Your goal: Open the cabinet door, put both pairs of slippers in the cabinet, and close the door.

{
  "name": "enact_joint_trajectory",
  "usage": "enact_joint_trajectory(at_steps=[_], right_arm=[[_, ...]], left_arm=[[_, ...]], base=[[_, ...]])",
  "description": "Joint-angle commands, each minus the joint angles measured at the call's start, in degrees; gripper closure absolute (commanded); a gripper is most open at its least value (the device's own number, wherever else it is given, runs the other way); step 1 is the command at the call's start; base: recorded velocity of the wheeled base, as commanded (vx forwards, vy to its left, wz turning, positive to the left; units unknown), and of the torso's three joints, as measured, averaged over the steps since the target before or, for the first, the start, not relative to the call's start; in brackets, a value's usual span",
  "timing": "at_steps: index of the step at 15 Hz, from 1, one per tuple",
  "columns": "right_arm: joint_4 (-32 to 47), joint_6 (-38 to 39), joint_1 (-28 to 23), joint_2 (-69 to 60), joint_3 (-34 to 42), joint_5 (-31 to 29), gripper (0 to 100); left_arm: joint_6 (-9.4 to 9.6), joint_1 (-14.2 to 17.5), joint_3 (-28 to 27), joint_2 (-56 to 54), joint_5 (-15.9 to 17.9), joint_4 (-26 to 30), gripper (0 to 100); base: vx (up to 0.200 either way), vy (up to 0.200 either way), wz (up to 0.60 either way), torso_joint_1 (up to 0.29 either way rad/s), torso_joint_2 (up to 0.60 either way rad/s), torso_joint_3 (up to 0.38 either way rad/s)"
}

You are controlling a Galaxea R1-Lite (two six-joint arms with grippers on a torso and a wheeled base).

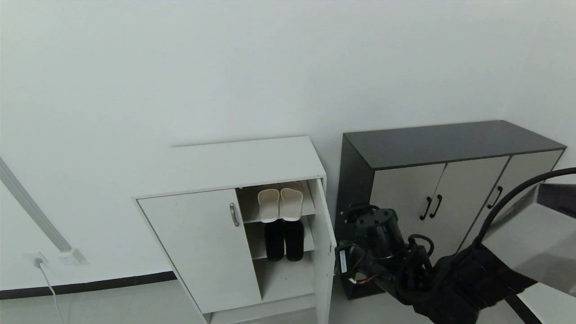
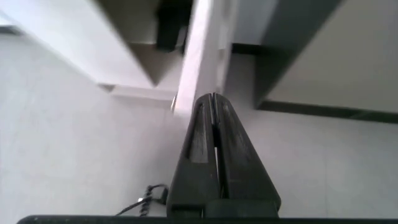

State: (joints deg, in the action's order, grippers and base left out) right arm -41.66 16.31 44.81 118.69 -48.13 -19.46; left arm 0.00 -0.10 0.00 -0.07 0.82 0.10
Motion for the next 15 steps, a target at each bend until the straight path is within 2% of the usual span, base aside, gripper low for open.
enact_joint_trajectory(at_steps=[1,8,14,15], right_arm=[[-0.27,0.3,2.82,-3.81,1.72,0.21,100],[-0.97,-0.58,4.32,-6.89,4.71,0.38,100],[-2.29,-0.58,4.85,-7.33,6.47,2.93,100],[-2.73,-1.02,4.76,-7.33,6.73,3.11,100]], left_arm=[[0.0,0.01,0.0,0.07,-0.03,-0.01,100],[0.0,0.01,0.0,0.07,-0.03,-0.01,100],[0.0,0.01,0.0,0.07,0.06,-0.01,100],[0.0,0.01,0.0,0.07,0.06,-0.01,100]], base=[[0.0,0.0,0.0,0.0,0.0,0.0],[0.0,0.0,0.0,0.0,0.0,0.0],[0.0,0.0,0.6,0.002,0.0,0.002],[0.0,0.0,0.0,0.0,0.0,0.0]])
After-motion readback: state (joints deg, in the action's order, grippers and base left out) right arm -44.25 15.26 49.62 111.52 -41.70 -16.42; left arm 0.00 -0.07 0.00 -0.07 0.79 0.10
